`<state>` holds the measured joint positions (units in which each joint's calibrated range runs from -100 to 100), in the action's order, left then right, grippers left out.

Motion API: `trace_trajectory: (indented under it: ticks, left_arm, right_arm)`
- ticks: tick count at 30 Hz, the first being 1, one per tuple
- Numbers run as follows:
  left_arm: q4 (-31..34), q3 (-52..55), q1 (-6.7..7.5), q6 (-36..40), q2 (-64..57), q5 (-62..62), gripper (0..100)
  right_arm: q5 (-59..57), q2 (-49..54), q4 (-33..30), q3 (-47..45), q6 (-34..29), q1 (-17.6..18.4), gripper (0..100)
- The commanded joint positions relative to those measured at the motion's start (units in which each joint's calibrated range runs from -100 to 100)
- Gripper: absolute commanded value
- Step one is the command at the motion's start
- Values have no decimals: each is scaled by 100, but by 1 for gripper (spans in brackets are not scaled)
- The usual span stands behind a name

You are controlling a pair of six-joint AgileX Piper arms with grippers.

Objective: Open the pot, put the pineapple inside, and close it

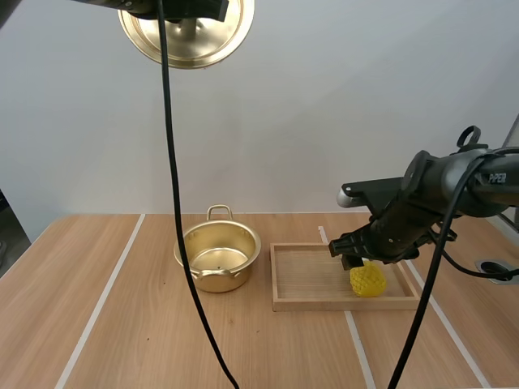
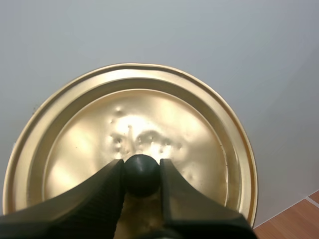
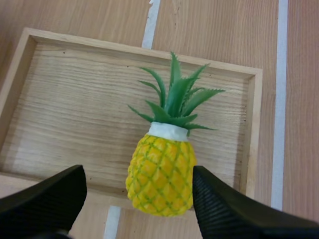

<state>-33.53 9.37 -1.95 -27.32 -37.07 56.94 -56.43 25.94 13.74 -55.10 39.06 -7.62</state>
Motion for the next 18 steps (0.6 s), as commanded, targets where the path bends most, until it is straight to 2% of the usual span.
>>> trace_trajectory:
  ticks: [1, 18]
  left_arm:
    - [-12, -59, 16, 50, -50, -196, 0]
    - [-12, -59, 16, 50, -50, -196, 0]
  right_arm:
    - [239, -163, -78, -5, 41, -22, 100]
    - [1023, -1036, -205, -5, 41, -22, 100]
